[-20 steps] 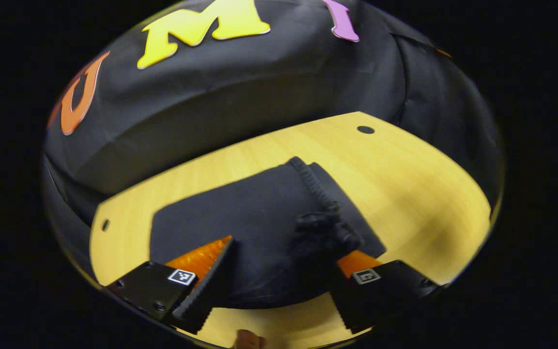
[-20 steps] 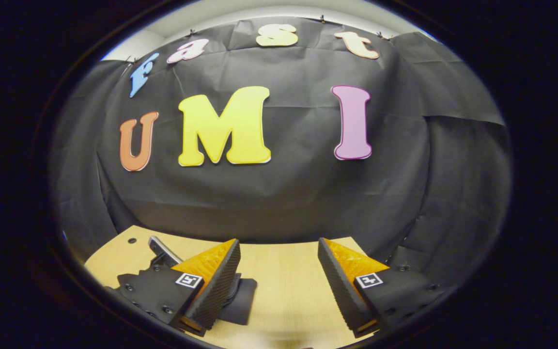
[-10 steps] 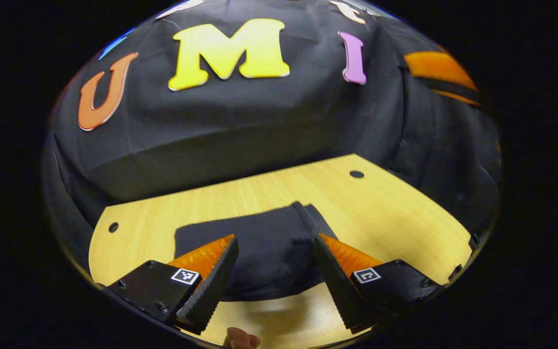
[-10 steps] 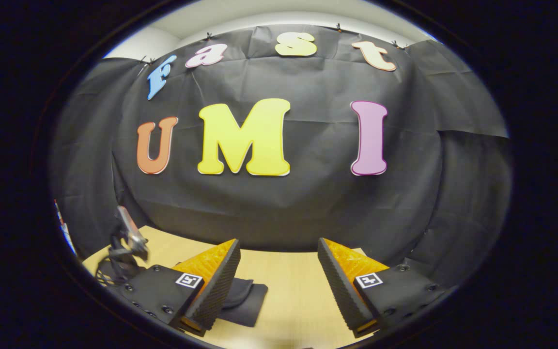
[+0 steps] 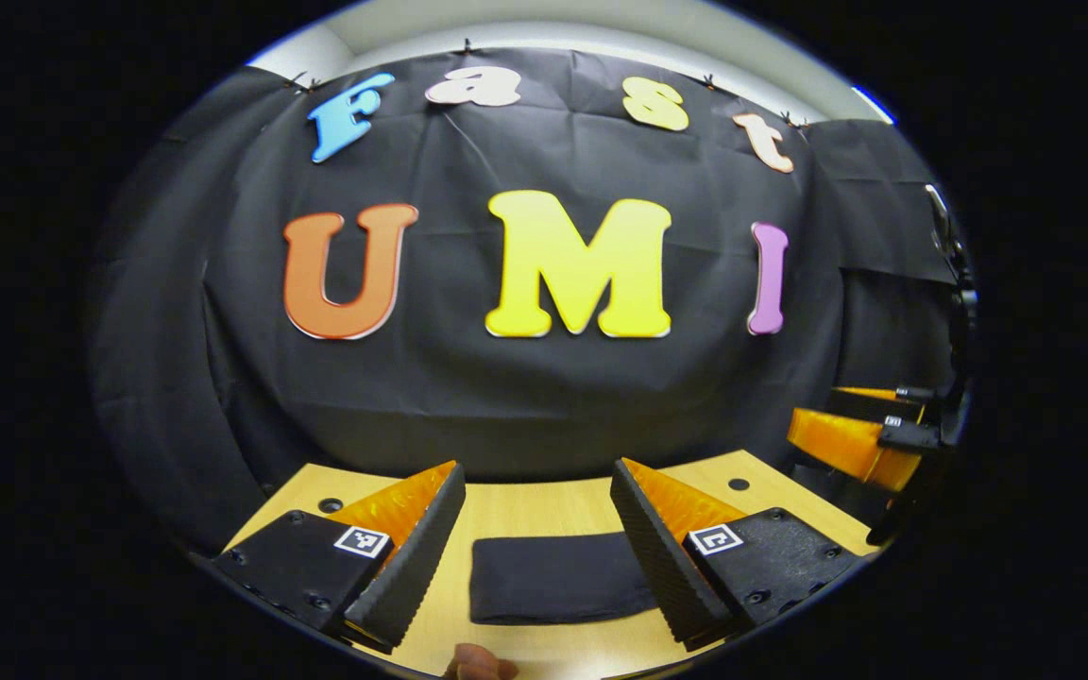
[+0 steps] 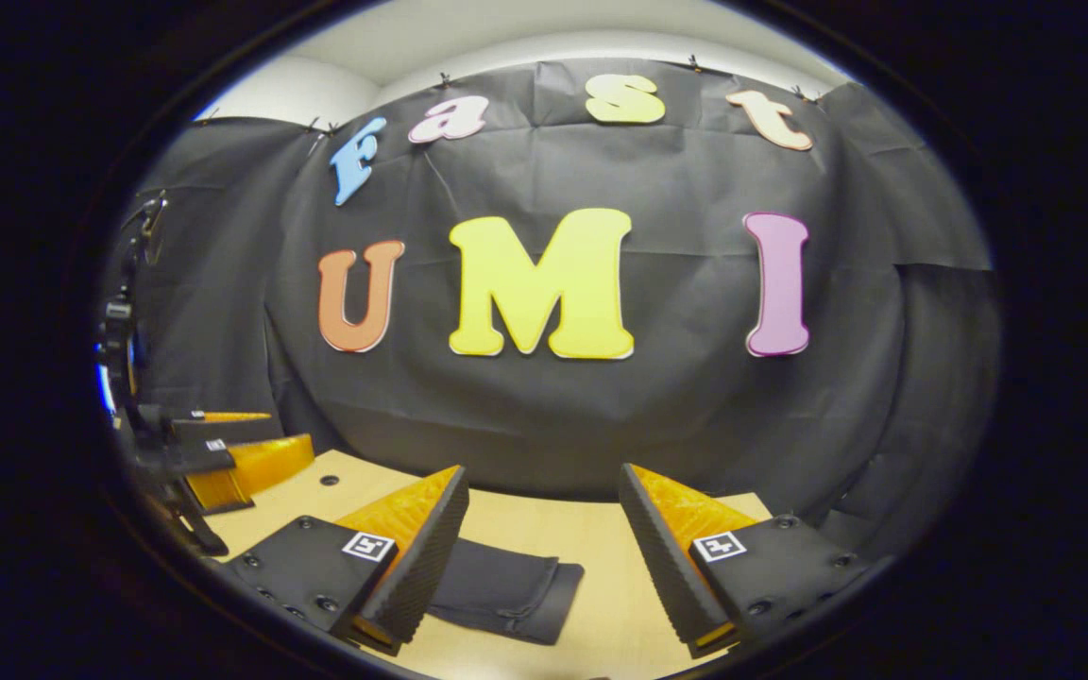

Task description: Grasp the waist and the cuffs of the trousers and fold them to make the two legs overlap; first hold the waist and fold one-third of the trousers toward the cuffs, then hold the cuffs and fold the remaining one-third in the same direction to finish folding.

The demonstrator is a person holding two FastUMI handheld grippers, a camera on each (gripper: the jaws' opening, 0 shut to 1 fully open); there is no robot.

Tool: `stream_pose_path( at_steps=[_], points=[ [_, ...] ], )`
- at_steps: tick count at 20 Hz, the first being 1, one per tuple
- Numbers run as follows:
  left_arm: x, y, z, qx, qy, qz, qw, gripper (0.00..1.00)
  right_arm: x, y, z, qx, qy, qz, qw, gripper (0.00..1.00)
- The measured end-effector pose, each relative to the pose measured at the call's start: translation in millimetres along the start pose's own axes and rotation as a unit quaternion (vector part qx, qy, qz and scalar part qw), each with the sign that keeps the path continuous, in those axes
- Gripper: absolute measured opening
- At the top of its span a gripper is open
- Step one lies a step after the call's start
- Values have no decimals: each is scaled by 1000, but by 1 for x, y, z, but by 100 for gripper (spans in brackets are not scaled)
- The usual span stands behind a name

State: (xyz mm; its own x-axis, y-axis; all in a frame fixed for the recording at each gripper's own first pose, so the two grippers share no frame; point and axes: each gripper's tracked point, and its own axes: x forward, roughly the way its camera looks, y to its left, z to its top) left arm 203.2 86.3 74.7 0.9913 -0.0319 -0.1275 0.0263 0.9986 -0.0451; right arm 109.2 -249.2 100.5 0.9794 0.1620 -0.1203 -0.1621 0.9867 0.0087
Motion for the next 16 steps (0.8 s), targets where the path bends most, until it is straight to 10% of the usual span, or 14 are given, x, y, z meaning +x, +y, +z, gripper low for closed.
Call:
stream_pose_path(
  at_steps=[16],
  points=[
    [-59, 68, 39, -26, -39, 41, 998, 99, -14, 31, 22, 19, -34, 1, 999, 98]
  ],
)
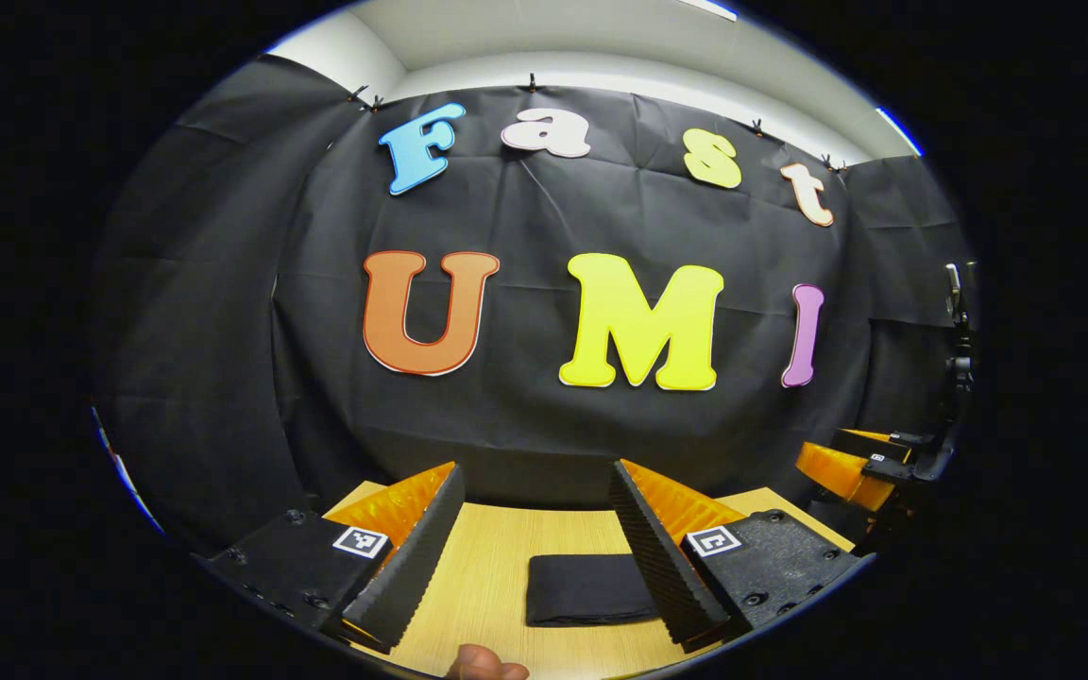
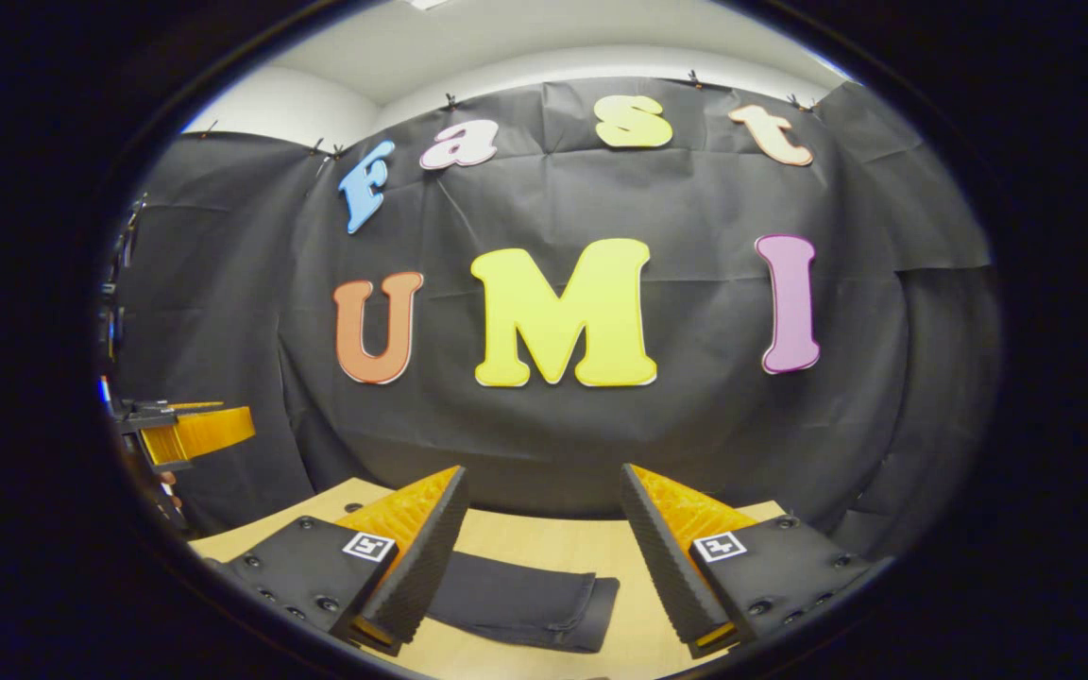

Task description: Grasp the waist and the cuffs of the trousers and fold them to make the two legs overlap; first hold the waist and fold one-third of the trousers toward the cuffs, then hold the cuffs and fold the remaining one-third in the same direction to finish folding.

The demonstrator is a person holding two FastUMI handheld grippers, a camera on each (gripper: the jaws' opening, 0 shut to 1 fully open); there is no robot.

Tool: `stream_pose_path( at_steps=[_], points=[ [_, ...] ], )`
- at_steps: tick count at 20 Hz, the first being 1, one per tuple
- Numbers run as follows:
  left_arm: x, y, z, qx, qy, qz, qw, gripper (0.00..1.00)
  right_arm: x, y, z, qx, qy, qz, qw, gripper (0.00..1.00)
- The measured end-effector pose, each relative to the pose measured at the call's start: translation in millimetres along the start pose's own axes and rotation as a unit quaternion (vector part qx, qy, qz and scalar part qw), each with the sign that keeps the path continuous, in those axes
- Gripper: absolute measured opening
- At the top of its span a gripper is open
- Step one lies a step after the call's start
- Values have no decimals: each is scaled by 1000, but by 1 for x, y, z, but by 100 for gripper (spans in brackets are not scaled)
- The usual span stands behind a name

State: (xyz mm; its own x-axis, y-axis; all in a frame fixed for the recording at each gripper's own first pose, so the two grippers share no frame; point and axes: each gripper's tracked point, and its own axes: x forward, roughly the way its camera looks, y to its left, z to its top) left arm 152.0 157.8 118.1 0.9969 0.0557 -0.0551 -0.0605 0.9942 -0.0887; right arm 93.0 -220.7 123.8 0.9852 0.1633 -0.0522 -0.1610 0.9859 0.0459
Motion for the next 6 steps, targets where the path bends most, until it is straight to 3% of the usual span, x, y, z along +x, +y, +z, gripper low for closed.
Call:
stream_pose_path(
  at_steps=[6],
  points=[
    [-1, -6, 2, -6, -2, -8, 1000, 99, -4, -7, 3, 0, -2, -6, 1000, 98]
  ],
)
